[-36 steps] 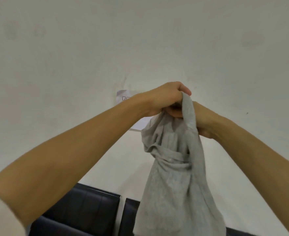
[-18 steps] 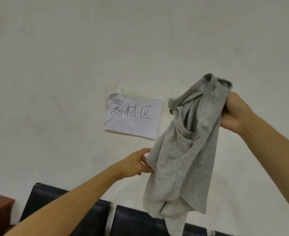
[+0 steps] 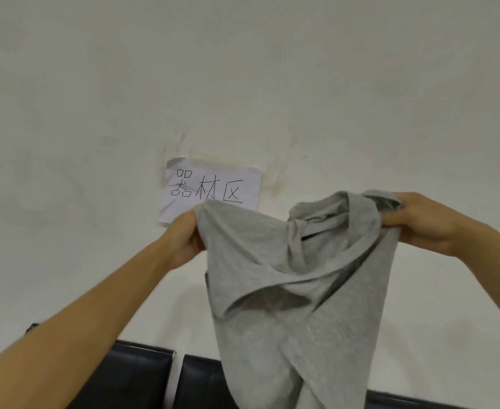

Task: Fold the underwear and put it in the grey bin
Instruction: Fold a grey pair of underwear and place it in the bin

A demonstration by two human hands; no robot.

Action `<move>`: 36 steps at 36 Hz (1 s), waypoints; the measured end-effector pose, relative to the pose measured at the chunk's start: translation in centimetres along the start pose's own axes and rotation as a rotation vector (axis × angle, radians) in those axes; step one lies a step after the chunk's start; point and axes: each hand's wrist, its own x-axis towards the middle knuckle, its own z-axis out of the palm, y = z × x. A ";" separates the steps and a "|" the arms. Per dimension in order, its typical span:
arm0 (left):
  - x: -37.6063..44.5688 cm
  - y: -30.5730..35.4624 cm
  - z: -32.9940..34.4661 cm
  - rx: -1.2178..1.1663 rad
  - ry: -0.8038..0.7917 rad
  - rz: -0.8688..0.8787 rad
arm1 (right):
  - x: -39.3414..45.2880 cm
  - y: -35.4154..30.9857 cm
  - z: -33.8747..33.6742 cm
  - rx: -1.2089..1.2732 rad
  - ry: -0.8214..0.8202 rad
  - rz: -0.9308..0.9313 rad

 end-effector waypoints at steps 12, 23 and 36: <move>0.1 2.5 -1.7 0.066 -0.005 -0.137 | -2.5 1.9 -0.7 -0.217 0.211 0.158; -1.0 2.0 0.0 0.004 -0.189 -0.123 | -1.3 3.8 0.6 -0.360 0.394 0.275; -0.5 2.7 -0.6 -0.128 -0.123 0.045 | -0.4 4.7 0.0 -0.319 0.293 0.708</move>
